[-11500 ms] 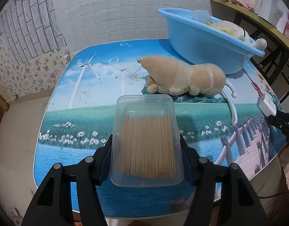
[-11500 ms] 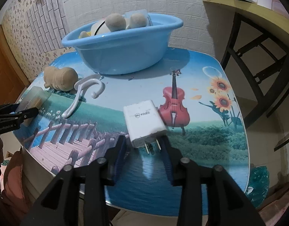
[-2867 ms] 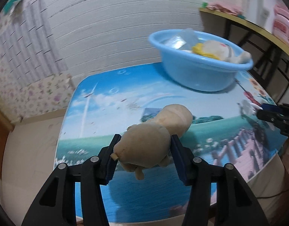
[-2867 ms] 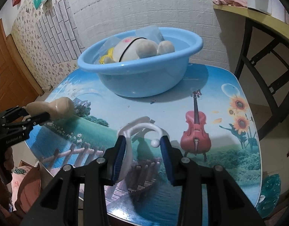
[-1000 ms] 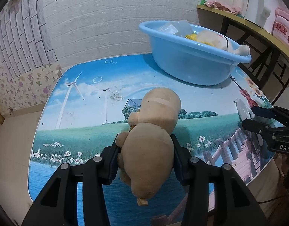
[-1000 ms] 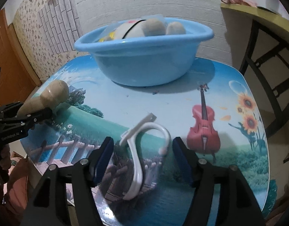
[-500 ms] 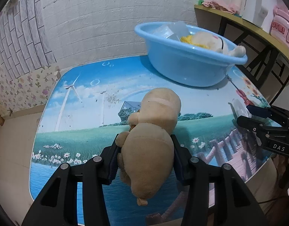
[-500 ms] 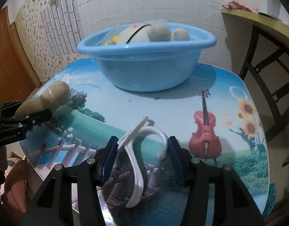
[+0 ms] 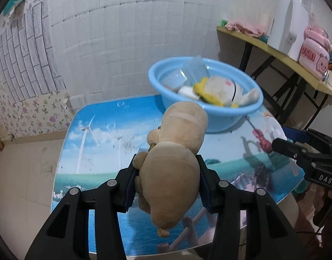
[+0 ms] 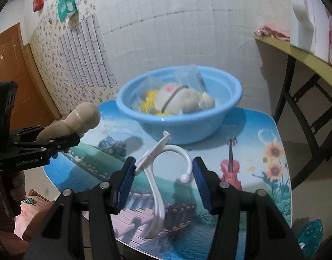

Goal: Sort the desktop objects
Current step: 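Carry the plush toy and hook over the blue basin and open both grippers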

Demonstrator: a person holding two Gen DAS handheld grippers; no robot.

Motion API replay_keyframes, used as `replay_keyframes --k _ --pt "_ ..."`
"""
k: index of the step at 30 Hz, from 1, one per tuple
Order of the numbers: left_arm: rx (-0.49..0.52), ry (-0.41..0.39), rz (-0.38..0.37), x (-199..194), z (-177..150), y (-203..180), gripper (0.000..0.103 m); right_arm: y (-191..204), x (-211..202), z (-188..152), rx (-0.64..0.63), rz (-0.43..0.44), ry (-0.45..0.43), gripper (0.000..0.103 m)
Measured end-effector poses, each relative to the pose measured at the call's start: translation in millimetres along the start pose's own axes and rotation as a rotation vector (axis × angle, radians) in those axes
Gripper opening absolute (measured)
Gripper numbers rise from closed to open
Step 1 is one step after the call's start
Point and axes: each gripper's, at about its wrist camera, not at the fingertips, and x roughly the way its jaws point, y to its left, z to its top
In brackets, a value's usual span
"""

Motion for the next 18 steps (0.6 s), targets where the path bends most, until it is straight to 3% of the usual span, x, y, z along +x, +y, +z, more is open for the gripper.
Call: replay_keyframes --k 12,18 --pt "0.006 -0.081 0.003 -12 41 -3 0.048 3 -6 36 -0.006 0.042 -0.071 0.053" --pt "0.026 -0.098 -0.015 0 66 -14 0.048 -11 5 60 0.012 0.046 -0.101 0.053"
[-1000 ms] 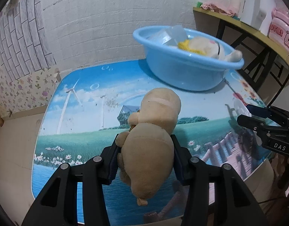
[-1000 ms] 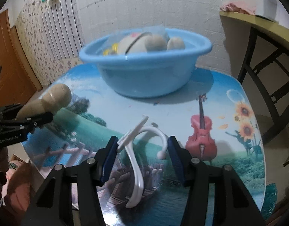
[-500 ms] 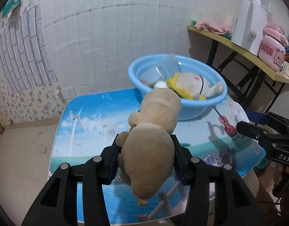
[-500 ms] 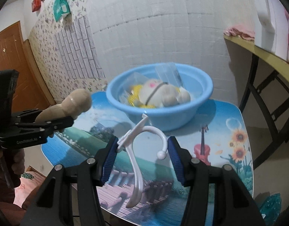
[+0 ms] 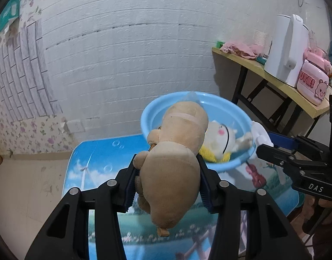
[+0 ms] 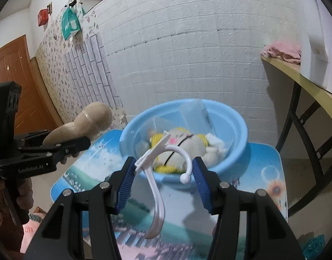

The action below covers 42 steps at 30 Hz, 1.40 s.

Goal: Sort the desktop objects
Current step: 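Carry the plush toy and hook over the blue basin and open both grippers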

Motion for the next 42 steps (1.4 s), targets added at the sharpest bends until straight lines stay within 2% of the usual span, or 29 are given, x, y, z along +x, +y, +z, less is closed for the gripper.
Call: replay_keyframes --k 9,11,13,17,18,19,24,26,27,29,31,33,37,42 --pt "0.046 0.018 -0.046 47 31 -19 0.048 -25 26 20 0.024 -0.025 0.012 0.053" --pt "0.052 0.019 -0.060 56 37 -21 0.051 -30 33 24 0.029 -0.032 0.014 0.053" --pt "0.063 0.013 -0.072 67 43 -23 0.063 -33 41 27 0.033 -0.037 0.017 0.053" --pt "0.078 0.004 -0.056 80 53 -23 0.077 -40 60 32 0.040 -0.046 0.042 0.053" --pt "0.074 0.001 -0.062 81 55 -22 0.085 -42 63 33 0.039 -0.053 0.047 0.053" --pt "0.069 -0.003 -0.069 81 55 -19 0.088 -43 66 35 0.040 -0.057 0.048 0.053" --pt "0.063 0.000 -0.056 85 55 -11 0.089 -45 73 42 0.036 -0.069 0.048 0.053" --pt "0.056 0.005 -0.047 87 56 -8 0.095 -42 75 46 0.029 -0.072 0.048 0.053" --pt "0.050 0.005 -0.042 86 55 -6 0.101 -41 76 49 0.025 -0.071 0.044 0.054" --pt "0.036 -0.004 -0.031 82 55 -2 0.103 -37 75 51 0.018 -0.063 0.039 0.054" --pt "0.024 -0.009 -0.022 79 54 2 0.103 -31 74 52 0.004 -0.075 0.041 0.070" --pt "0.020 -0.012 -0.012 75 54 5 0.103 -27 72 53 -0.008 -0.094 0.040 0.075" --pt "0.017 -0.015 0.025 66 49 8 0.103 -22 65 53 -0.006 -0.115 0.039 0.079" --pt "0.007 0.003 0.032 53 43 11 0.103 -18 51 48 0.016 -0.134 0.050 0.083"
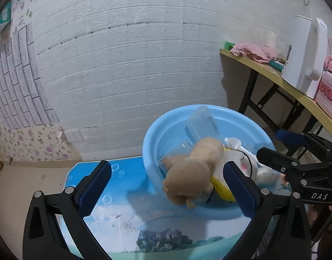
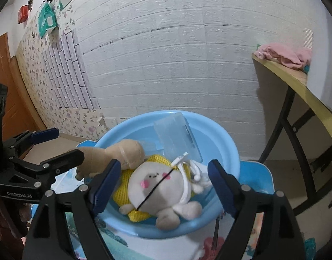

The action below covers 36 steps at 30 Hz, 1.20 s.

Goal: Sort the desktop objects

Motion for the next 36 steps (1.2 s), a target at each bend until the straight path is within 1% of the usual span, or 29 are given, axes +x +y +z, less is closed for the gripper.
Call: replay_keyframes --k 2,5,8,9,11,12,13,15,17,20,22,24,25,26,29,32,36 --pt "0.003 0.004 0.017 -5 -2 0 0.103 4 -6 -2 -0.008 -0.006 0.004 0.083" --pt "0.012 0.043 0.034 -7 -6 -2 0.103 10 -12 -5 -0.021 -0.006 0.019 0.083" --pt "-0.003 0.070 0.048 -7 -14 0 0.103 14 -16 -10 -0.006 -0.021 0.004 0.084" --pt "-0.013 0.075 0.054 -9 -17 2 0.103 15 -15 -11 0.000 -0.030 0.008 0.087" --pt "-0.043 0.087 0.075 -11 -25 7 0.103 15 -14 -14 0.015 -0.046 0.012 0.098" --pt "-0.057 0.093 0.085 -13 -27 9 0.103 17 -15 -16 0.010 -0.048 -0.002 0.103" --pt "-0.073 0.097 0.099 -16 -31 12 0.103 20 -18 -19 -0.004 -0.063 -0.029 0.103" --pt "-0.090 0.107 0.138 -22 -37 15 0.103 29 -29 -26 -0.045 -0.127 -0.081 0.103" --pt "-0.083 0.094 0.169 -32 -42 16 0.103 39 -44 -33 -0.070 -0.148 -0.123 0.103" --pt "-0.079 0.044 0.182 -51 -46 16 0.103 46 -64 -38 -0.059 -0.140 -0.132 0.103" --pt "-0.052 -0.027 0.194 -66 -51 10 0.103 49 -73 -40 -0.079 -0.153 -0.125 0.103" --pt "-0.011 -0.087 0.233 -78 -54 1 0.103 50 -82 -40 -0.100 -0.193 -0.129 0.103" --pt "0.008 -0.095 0.249 -81 -54 -3 0.103 51 -85 -38 -0.099 -0.209 -0.132 0.103" --pt "0.018 -0.093 0.250 -82 -53 -6 0.103 50 -88 -38 -0.094 -0.219 -0.135 0.103" --pt "0.022 -0.097 0.217 -88 -52 -12 0.103 44 -94 -36 -0.077 -0.217 -0.140 0.103" --pt "0.026 -0.102 0.216 -91 -53 -16 0.103 41 -95 -35 -0.080 -0.224 -0.139 0.103" --pt "0.038 -0.105 0.218 -94 -59 -18 0.103 44 -96 -38 -0.093 -0.198 -0.143 0.103"
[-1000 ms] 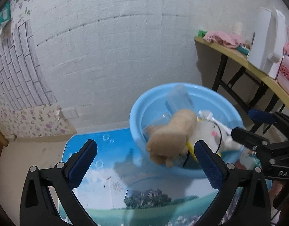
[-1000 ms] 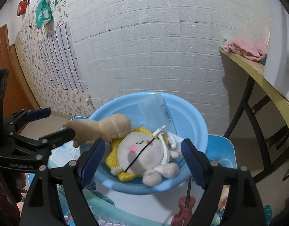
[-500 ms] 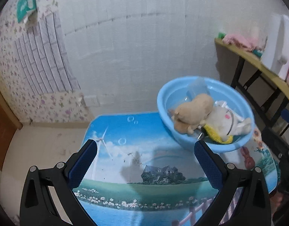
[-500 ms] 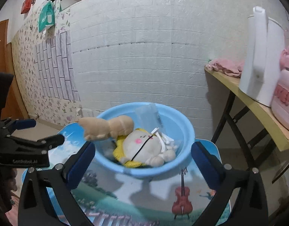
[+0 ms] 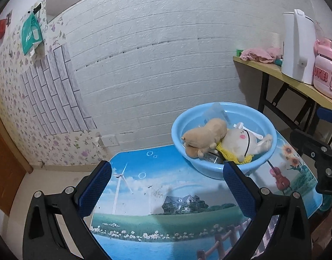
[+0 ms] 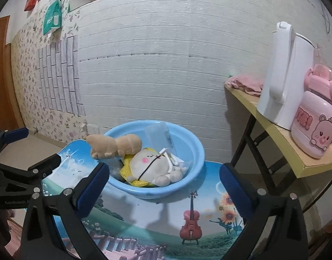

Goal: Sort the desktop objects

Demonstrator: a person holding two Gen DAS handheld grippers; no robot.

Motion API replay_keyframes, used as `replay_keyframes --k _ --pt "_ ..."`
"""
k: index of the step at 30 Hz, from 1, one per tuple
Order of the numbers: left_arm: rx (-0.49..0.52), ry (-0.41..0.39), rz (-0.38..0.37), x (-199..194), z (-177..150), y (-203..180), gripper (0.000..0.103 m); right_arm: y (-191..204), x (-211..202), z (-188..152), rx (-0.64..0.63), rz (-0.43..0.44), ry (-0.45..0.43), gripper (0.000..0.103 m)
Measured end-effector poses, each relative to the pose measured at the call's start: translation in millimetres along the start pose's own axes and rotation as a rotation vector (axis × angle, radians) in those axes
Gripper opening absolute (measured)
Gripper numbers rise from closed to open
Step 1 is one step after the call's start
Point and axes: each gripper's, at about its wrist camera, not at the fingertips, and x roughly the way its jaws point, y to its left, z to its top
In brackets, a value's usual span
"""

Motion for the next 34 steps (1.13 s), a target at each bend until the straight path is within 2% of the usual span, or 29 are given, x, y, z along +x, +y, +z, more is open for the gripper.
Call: replay_keyframes --k 6,10,13,17,23,29,34 --pt "-0.018 0.007 -0.009 7 -4 5 0.103 4 4 -1 0.046 0.018 0.020 0.103" --pt "-0.033 0.016 -0.015 12 -5 7 0.103 3 3 -1 0.041 0.004 0.007 0.103" --pt "-0.030 0.030 0.006 18 -8 6 0.103 -2 -2 -1 0.086 0.011 -0.025 0.103" --pt "-0.029 0.052 -0.002 24 -10 6 0.103 -6 -1 1 0.109 0.024 -0.016 0.103" --pt "0.015 0.053 0.017 28 -11 -4 0.103 -3 6 -1 0.103 0.032 0.010 0.103" --pt "-0.053 0.080 -0.070 32 -11 0 0.103 -2 15 -6 0.095 0.035 0.041 0.103" --pt "-0.036 0.068 -0.013 31 -14 -1 0.103 -4 19 -9 0.102 0.037 0.059 0.103"
